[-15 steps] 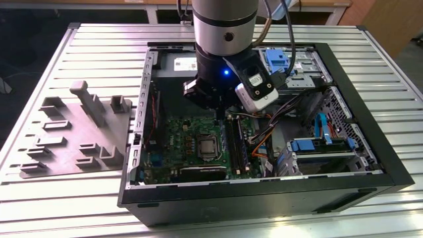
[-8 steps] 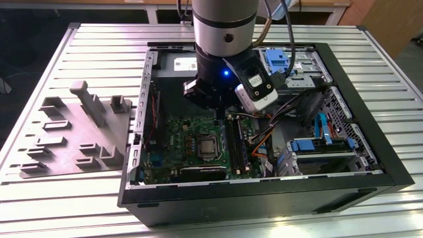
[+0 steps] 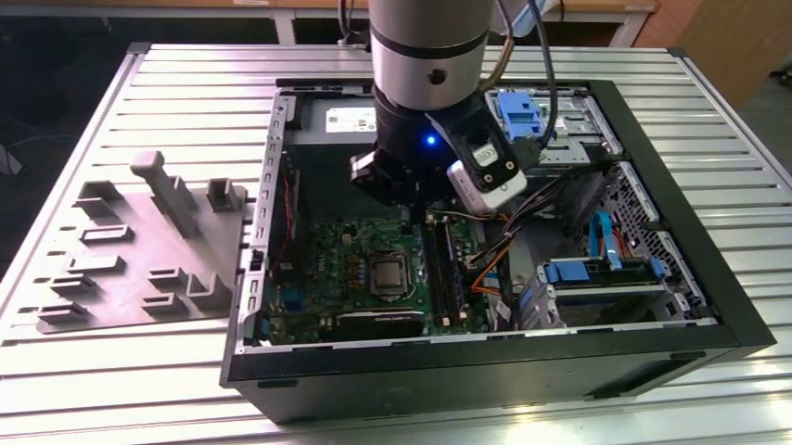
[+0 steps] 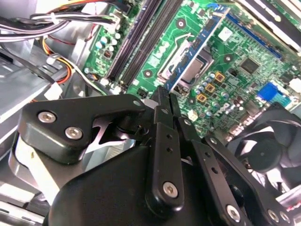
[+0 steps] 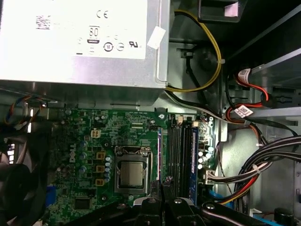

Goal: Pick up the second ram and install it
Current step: 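Insert the second ram into the second slot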

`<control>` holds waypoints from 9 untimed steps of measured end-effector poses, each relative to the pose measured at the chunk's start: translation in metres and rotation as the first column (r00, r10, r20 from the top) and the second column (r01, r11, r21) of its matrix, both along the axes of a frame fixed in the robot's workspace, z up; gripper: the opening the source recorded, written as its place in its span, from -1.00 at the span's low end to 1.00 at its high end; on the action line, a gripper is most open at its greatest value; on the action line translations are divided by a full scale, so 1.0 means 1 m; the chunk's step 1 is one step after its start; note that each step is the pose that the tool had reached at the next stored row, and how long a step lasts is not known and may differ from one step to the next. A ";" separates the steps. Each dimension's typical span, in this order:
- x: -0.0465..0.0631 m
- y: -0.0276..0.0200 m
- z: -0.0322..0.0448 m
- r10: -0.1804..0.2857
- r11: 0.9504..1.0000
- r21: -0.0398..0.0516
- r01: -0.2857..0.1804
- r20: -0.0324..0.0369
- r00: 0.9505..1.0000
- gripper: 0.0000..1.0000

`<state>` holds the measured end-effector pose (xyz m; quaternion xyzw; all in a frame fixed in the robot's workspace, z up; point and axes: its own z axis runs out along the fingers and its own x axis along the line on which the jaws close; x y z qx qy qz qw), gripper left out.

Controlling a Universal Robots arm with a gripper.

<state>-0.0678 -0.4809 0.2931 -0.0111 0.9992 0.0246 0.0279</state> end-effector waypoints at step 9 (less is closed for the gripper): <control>0.018 0.0000 -0.0053 0.000 1.000 0.000 0.000 0.000 1.000 -0.74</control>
